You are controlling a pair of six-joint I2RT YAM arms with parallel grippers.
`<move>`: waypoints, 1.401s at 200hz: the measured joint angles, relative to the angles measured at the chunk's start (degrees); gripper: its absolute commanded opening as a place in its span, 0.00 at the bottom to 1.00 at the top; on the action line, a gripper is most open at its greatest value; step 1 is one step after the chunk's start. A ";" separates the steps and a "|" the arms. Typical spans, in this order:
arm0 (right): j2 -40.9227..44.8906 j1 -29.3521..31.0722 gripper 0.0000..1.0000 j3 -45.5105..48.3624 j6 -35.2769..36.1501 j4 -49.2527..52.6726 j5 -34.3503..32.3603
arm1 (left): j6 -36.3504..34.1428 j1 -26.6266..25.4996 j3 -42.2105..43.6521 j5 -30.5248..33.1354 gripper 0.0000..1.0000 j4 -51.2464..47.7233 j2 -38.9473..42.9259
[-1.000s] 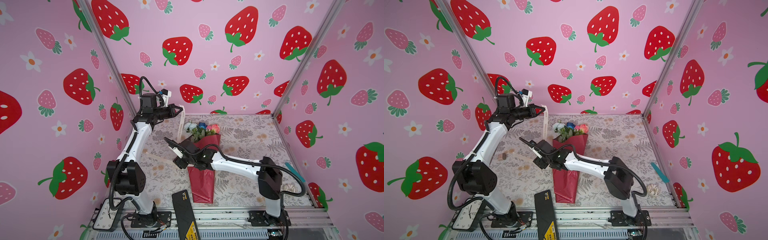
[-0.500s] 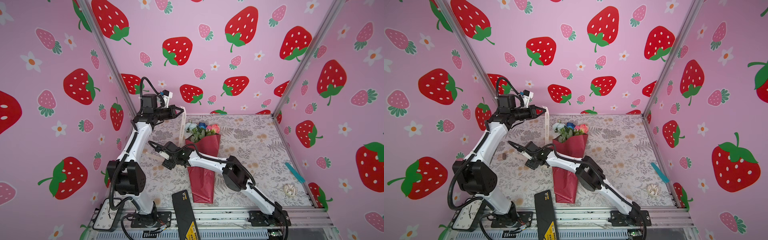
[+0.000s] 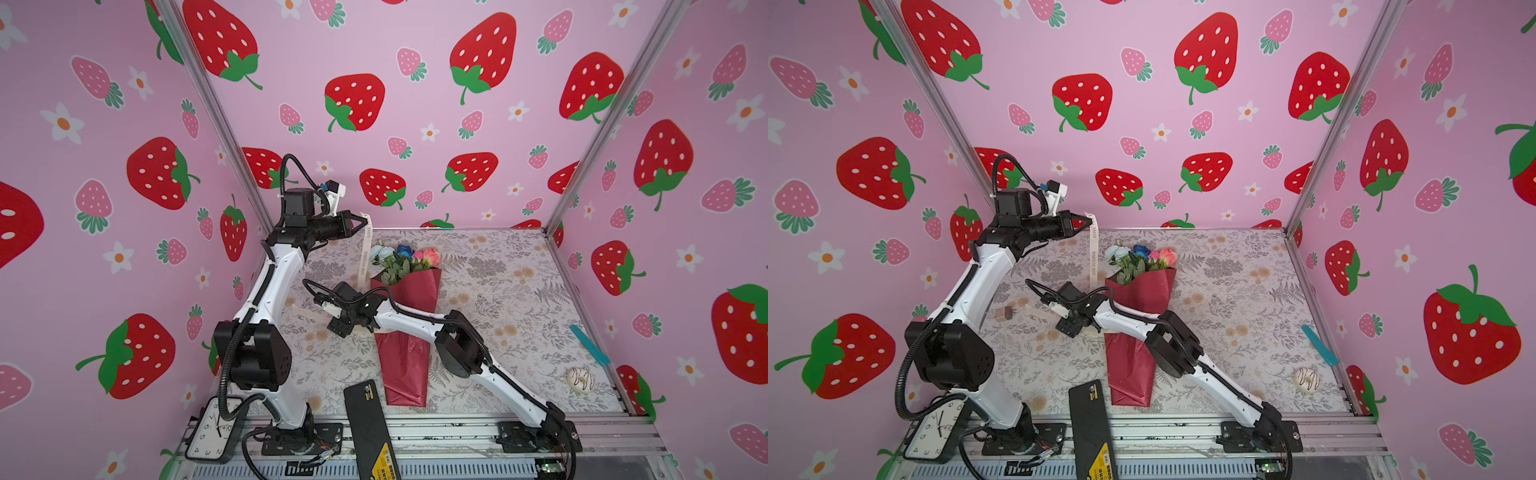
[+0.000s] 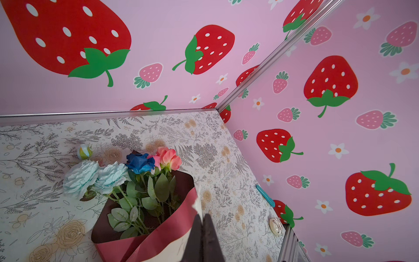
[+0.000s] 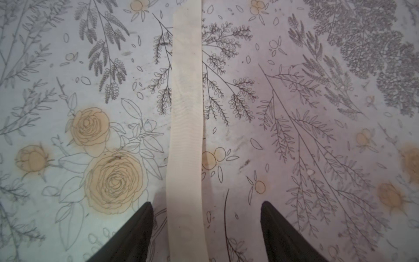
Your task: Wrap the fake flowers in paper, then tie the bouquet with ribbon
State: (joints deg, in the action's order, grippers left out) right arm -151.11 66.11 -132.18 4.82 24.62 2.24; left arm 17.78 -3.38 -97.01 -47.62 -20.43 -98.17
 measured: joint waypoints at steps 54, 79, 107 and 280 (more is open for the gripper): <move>-0.44 0.13 0.39 -0.48 1.27 0.79 4.17 | 0.02 0.13 0.02 0.00 0.00 0.00 0.02; -0.46 0.28 0.21 -0.63 1.70 1.66 5.42 | 0.04 0.33 0.72 0.00 0.00 0.07 0.37; -0.46 0.61 0.07 -0.79 2.64 2.29 5.73 | 0.24 0.68 1.53 0.02 0.00 0.15 0.68; 33.00 1.66 0.00 35.56 -2.82 -9.62 5.22 | 4.44 6.95 8.76 0.66 0.00 4.76 5.33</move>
State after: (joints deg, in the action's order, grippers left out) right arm -118.10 67.77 -96.62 2.00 15.00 7.46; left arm 22.22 3.57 -88.25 -46.96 -15.66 -92.84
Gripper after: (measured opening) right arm 0.041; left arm 0.042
